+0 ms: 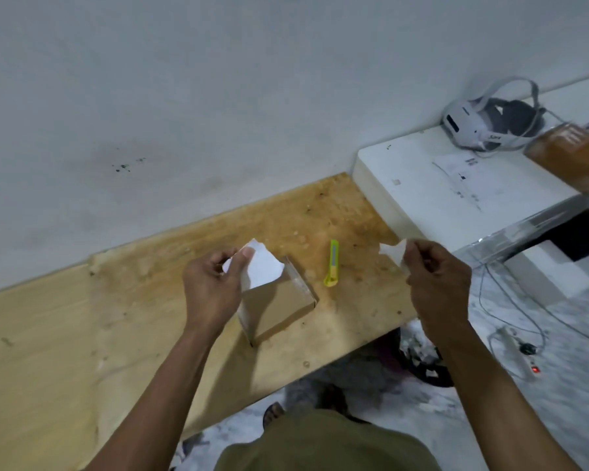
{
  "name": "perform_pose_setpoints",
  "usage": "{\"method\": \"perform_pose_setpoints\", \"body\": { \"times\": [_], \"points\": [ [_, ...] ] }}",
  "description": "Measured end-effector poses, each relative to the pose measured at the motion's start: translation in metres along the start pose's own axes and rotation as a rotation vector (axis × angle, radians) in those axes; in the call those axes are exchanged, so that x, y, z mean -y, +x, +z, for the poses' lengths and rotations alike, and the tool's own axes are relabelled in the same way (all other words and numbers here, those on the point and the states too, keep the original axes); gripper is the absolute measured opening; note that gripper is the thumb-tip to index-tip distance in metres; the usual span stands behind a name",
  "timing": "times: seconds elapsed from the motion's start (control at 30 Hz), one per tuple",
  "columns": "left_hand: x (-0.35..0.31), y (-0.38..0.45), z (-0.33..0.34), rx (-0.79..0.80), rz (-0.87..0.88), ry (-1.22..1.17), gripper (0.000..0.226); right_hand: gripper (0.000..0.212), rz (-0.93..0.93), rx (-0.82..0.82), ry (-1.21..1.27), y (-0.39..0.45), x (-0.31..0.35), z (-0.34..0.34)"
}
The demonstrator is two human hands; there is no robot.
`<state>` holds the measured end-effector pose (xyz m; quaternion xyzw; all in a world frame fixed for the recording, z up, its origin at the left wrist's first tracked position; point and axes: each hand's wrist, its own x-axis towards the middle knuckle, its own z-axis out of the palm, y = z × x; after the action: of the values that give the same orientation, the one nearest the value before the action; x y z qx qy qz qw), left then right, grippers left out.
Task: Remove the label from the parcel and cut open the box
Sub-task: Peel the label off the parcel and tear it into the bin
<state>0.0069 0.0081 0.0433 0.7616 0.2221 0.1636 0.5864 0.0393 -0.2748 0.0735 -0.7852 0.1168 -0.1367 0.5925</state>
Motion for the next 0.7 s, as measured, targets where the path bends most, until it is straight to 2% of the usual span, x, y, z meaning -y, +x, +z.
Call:
{"method": "perform_pose_setpoints", "body": {
  "times": [0.13,0.23,0.3,0.37,0.43,0.57,0.7],
  "points": [
    [-0.004,-0.011,0.016,0.063,0.023,0.085,0.015,0.018,-0.148,0.124,0.073,-0.016,0.035,0.02],
    [-0.013,-0.023,0.034,0.16,-0.043,-0.013,0.011,0.019,-0.194,0.236,0.084,-0.035,0.05,0.053],
    [-0.018,-0.029,0.039,0.223,-0.077,-0.101,0.016,0.011,-0.184,0.267,0.033,-0.042,0.044,0.069],
    [-0.02,-0.032,0.041,0.283,-0.142,-0.205,0.016,0.002,-0.116,0.265,-0.026,-0.044,0.028,0.076],
    [-0.022,-0.031,0.038,0.34,-0.255,-0.329,0.016,0.005,-0.059,0.252,-0.045,-0.046,0.014,0.077],
    [-0.028,-0.034,0.034,0.479,-0.425,-0.434,0.02,0.007,-0.077,0.229,-0.087,-0.053,0.01,0.072],
    [-0.03,-0.037,0.038,0.581,-0.408,-0.446,0.039,0.007,-0.144,0.225,-0.192,-0.057,0.007,0.062]
  ]
}}
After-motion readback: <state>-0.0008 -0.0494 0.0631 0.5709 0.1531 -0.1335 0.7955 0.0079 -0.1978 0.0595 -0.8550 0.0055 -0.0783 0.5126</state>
